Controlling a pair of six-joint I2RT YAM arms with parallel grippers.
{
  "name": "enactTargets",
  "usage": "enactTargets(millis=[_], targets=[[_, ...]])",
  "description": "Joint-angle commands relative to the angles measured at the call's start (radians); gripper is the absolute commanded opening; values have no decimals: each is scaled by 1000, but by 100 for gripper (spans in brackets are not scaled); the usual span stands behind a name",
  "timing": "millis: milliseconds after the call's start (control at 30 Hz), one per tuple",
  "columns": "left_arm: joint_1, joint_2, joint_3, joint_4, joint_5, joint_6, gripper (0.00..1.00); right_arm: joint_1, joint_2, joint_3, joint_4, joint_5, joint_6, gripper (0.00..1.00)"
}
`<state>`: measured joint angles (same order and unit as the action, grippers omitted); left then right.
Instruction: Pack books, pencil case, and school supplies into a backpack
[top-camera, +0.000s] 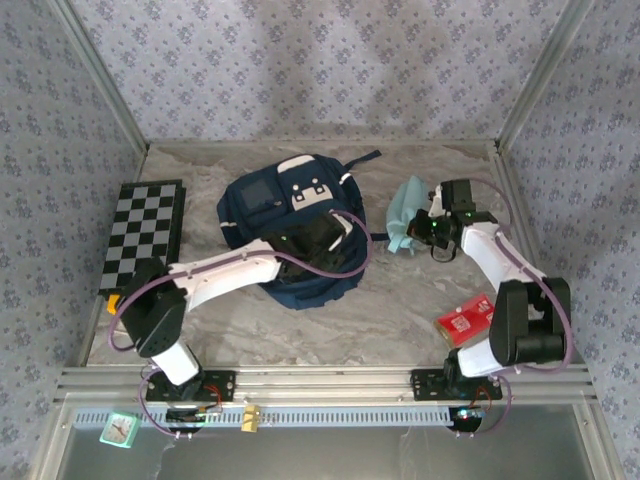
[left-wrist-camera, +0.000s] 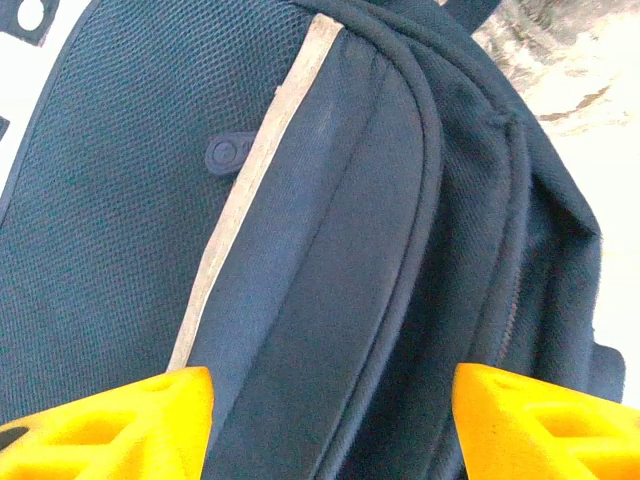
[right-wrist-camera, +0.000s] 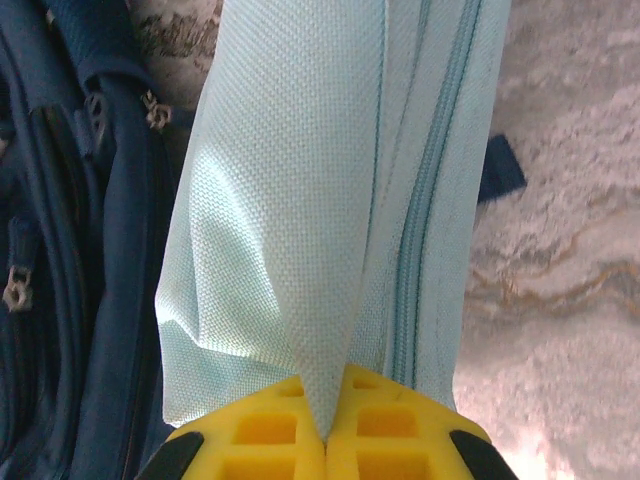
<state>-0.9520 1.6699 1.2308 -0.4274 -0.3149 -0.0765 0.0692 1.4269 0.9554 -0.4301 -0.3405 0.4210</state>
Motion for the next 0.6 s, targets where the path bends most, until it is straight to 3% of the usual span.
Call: enactTargets(millis=[0,133,367,467,567], targets=[[-1,46,67,-9,-89,64,64,-5,-75,-33,-23,-29,-1,0],[7,109,98,6,-139,83,64,-11,-141,-69,-23,-37,10,0],[43,129,147,-19,-94,69,52,-12,-172,-72,-36,-47,21,0],[35,89,138,-49,14,75,53,-9,-179,-73,-41,-58,23,0],[15,37,104,-47,133,90,60,-10,-195,-73,-46,-61,25,0]])
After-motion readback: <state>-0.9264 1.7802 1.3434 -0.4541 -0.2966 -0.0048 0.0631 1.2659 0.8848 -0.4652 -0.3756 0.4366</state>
